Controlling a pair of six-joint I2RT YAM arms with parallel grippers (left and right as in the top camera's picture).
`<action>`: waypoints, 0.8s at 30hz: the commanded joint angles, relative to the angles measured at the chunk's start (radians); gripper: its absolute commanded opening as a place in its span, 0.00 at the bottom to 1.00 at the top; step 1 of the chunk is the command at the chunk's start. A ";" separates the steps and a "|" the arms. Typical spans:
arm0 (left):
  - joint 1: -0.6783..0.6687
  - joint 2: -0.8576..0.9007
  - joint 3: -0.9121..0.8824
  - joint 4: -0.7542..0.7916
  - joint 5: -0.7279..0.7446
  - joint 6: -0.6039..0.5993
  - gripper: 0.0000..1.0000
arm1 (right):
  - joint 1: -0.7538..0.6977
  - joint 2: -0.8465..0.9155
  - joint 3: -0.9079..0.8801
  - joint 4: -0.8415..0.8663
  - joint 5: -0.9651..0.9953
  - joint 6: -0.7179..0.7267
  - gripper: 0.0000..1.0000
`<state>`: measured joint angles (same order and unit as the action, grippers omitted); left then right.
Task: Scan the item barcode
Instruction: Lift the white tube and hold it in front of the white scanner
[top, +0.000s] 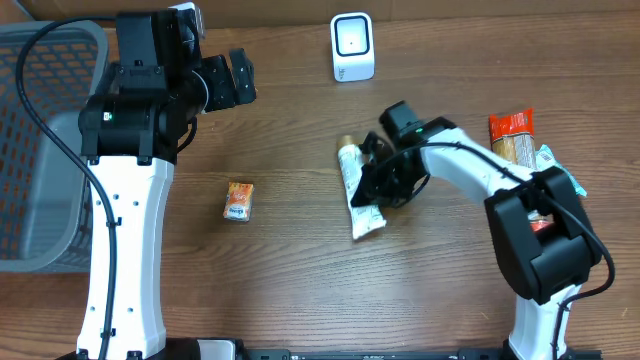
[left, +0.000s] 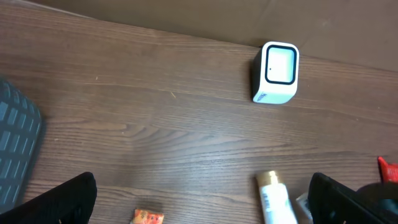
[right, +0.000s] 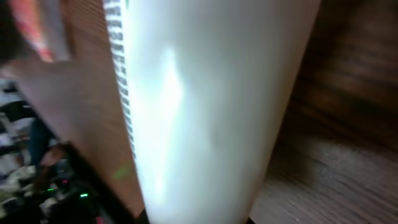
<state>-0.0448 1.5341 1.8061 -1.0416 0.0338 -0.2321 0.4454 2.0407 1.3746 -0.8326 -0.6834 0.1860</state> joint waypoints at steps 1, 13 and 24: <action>0.005 0.002 0.003 0.001 0.008 0.016 1.00 | -0.053 -0.136 0.082 0.010 -0.208 -0.035 0.04; 0.005 0.002 0.003 0.001 0.008 0.016 1.00 | -0.183 -0.397 0.125 0.136 -0.586 -0.028 0.04; 0.005 0.002 0.003 0.001 0.008 0.016 1.00 | -0.175 -0.442 0.128 0.221 -0.456 0.146 0.04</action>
<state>-0.0448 1.5341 1.8061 -1.0416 0.0341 -0.2321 0.2626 1.6405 1.4738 -0.6289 -1.1801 0.2600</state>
